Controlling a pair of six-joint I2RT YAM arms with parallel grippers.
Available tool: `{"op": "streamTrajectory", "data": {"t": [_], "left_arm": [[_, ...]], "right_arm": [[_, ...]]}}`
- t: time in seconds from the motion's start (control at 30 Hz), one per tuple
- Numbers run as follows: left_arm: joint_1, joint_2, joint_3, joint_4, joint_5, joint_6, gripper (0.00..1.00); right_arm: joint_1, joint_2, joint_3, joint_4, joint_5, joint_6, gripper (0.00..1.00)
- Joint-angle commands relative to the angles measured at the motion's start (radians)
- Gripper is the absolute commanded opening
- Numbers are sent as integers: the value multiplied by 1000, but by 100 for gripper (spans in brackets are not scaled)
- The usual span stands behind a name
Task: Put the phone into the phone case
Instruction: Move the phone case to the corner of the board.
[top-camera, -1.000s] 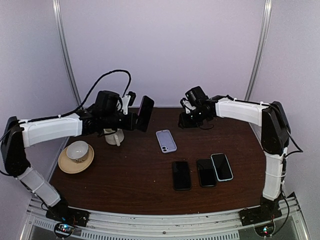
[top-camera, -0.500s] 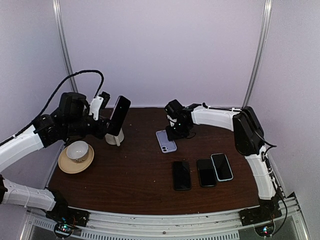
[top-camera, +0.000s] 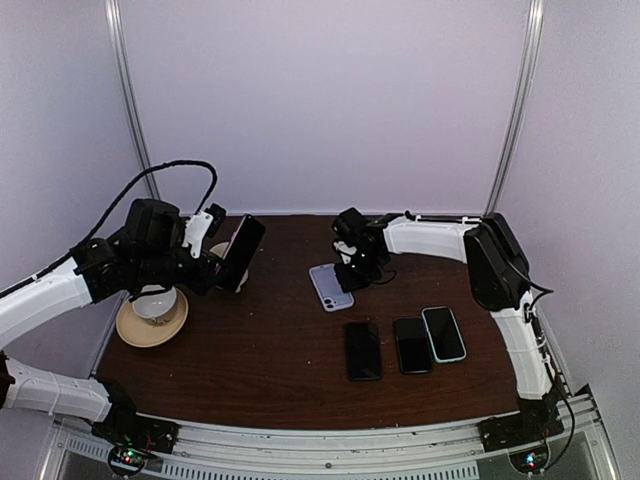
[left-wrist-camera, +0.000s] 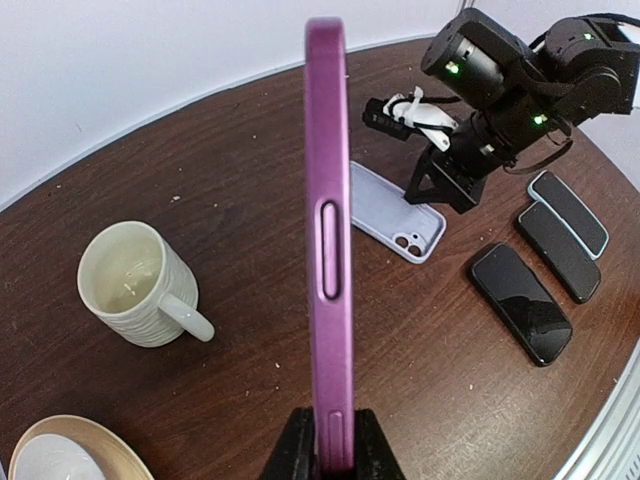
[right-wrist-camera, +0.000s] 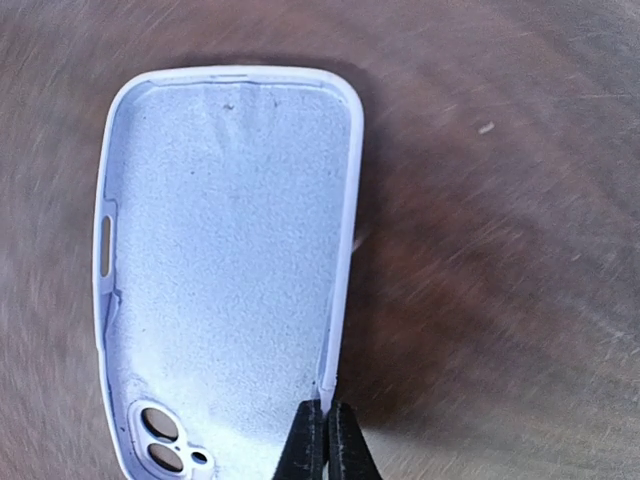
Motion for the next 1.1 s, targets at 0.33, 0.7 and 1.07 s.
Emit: {"op": "streamTrajectory", "data": {"t": [0.33, 0.7, 1.07], "left_arm": [[33, -59, -1, 59, -64, 23, 0], [35, -63, -16, 59, -59, 23, 0], [36, -66, -27, 65, -48, 30, 0]], "right_arm": [[332, -199, -174, -164, -140, -603, 0], [485, -126, -26, -238, -3, -666, 27], [484, -467, -472, -75, 56, -174, 36]]}}
